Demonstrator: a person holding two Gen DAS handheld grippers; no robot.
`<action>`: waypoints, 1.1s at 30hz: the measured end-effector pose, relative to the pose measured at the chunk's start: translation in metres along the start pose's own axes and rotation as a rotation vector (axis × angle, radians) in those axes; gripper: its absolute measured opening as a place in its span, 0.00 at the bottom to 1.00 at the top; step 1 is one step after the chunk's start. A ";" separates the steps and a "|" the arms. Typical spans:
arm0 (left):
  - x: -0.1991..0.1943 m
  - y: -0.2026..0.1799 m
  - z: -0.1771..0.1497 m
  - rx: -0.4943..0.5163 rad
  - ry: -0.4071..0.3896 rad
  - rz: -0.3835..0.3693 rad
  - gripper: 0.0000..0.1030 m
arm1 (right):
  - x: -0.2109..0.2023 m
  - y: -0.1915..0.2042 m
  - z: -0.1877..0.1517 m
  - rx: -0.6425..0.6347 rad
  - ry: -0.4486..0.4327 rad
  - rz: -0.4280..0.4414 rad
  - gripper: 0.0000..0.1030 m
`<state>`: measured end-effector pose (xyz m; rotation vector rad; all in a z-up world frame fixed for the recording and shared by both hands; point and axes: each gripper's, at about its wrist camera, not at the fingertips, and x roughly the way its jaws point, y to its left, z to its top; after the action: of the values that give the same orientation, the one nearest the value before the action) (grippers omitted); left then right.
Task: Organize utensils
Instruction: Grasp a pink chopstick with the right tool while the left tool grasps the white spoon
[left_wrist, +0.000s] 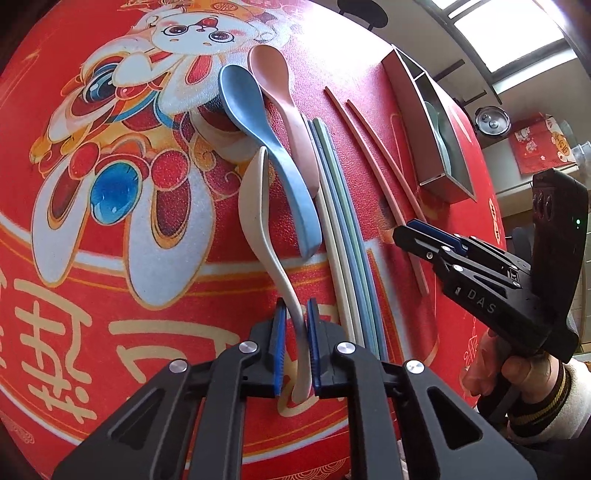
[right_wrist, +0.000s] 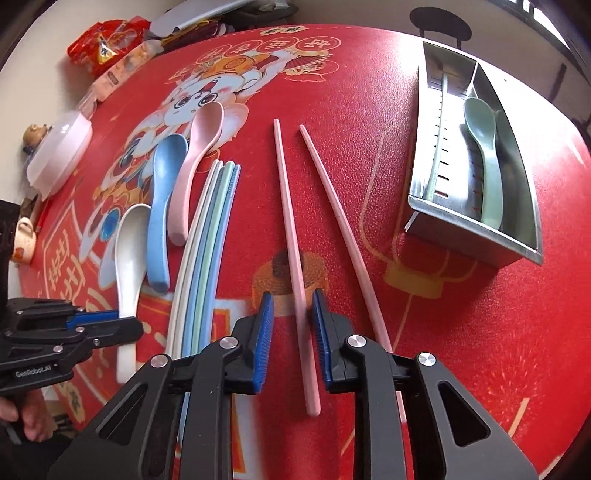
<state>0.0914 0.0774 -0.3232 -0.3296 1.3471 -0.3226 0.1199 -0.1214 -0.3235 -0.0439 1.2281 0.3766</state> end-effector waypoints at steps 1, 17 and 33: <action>0.000 0.001 0.001 0.001 -0.004 0.004 0.12 | 0.000 0.001 0.001 -0.009 -0.002 -0.011 0.17; -0.003 0.008 0.017 -0.007 -0.046 0.051 0.11 | 0.002 -0.005 0.007 0.001 -0.001 0.019 0.14; -0.012 0.022 0.014 -0.020 -0.071 0.098 0.07 | 0.003 0.007 0.007 -0.052 0.010 -0.046 0.15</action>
<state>0.1037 0.1032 -0.3190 -0.2883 1.2925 -0.2142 0.1248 -0.1124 -0.3227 -0.1182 1.2251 0.3684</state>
